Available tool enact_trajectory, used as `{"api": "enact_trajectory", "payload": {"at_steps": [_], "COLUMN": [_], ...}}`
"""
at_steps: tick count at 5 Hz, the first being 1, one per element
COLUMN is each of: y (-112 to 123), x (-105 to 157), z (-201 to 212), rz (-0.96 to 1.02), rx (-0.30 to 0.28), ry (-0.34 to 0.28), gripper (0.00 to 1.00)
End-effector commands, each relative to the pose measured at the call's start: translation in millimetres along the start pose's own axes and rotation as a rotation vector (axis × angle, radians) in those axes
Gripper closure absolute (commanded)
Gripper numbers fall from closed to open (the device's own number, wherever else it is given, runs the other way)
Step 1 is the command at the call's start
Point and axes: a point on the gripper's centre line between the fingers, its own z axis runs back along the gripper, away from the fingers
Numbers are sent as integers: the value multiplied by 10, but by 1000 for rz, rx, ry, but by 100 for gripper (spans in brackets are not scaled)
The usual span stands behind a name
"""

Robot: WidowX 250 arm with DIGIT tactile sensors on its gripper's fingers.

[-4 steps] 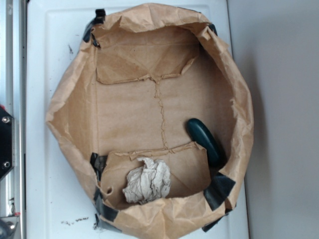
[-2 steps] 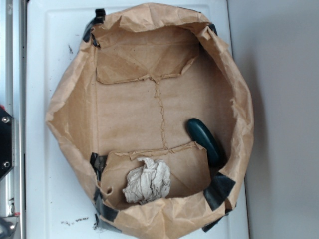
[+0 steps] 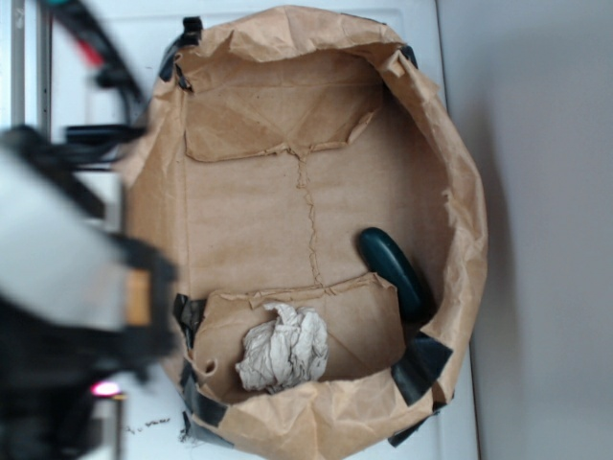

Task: Grab the white paper.

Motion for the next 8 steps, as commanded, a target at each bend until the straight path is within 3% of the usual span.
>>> {"api": "enact_trajectory", "payload": {"at_steps": [1, 2, 3, 4, 5, 6, 7, 8], "y": [-4, 270, 615, 742, 730, 582, 380, 221], "x": [51, 190, 271, 212, 279, 297, 398, 484], "z": [155, -84, -413, -530, -907, -1154, -1281, -1363], "rz": [-4, 24, 138, 191, 199, 177, 140, 89], "rx": [-1, 26, -74, -61, -13, 7, -27, -195], "ry": [-58, -185, -94, -115, -65, -70, -98, 7], "gripper": [0, 0, 0, 0, 0, 0, 0, 0]}}
